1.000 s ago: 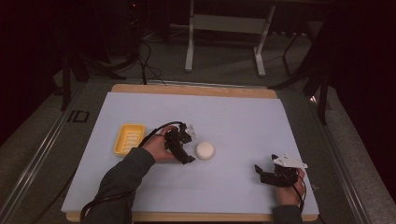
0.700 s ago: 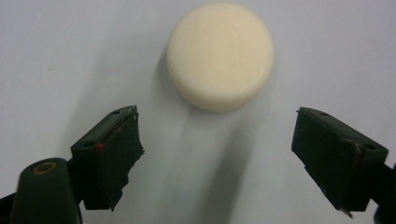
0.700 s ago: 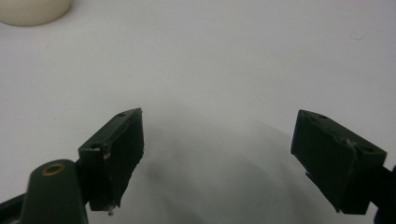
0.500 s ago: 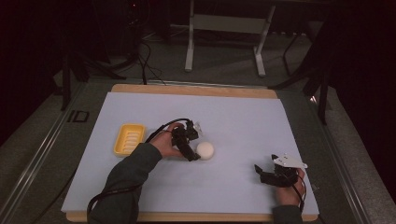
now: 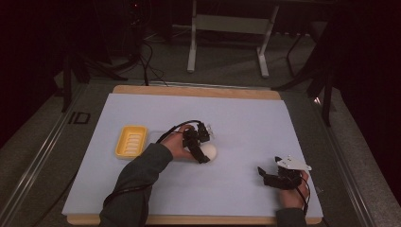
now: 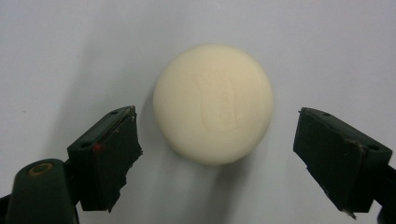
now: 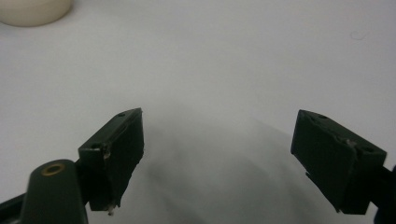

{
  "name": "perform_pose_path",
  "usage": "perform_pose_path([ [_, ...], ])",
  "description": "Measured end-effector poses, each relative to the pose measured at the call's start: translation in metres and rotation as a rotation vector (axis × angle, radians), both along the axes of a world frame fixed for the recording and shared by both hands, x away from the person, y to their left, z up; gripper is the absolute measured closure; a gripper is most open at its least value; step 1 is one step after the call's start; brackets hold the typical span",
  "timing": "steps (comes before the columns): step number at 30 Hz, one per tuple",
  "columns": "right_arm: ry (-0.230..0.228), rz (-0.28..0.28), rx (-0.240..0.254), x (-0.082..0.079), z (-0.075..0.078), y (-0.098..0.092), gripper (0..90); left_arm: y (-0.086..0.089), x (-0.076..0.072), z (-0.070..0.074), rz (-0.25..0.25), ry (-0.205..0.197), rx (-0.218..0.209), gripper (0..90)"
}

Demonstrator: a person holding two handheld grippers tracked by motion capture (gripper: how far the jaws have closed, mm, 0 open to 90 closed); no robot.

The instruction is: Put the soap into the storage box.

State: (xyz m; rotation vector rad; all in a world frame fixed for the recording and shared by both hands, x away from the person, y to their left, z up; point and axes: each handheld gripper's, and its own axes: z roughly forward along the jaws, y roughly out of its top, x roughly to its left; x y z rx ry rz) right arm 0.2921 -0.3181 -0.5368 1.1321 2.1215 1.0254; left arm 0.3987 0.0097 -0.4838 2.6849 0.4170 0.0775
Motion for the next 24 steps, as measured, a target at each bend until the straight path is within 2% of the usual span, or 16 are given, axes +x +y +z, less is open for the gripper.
perform_pose_path([
  [7, 0.000, -0.001, 0.001, 0.000, 0.000, 0.000, 17.1, -0.011, 0.002, -0.006, -0.006, 0.006, 0.037, 14.8],
  [14, 0.000, 0.000, 0.001, 0.000, 0.000, 0.000, 17.1, -0.018, 0.007, -0.013, 0.012, 0.014, 0.082, 12.4],
  [22, 0.002, 0.000, 0.003, 0.000, 0.000, 0.000, 17.1, -0.024, 0.010, -0.021, 0.011, 0.034, 0.098, 13.5],
  [24, 0.003, 0.000, 0.004, 0.000, 0.000, 0.000, 17.1, -0.025, 0.011, -0.022, 0.015, 0.028, 0.111, 14.0],
])
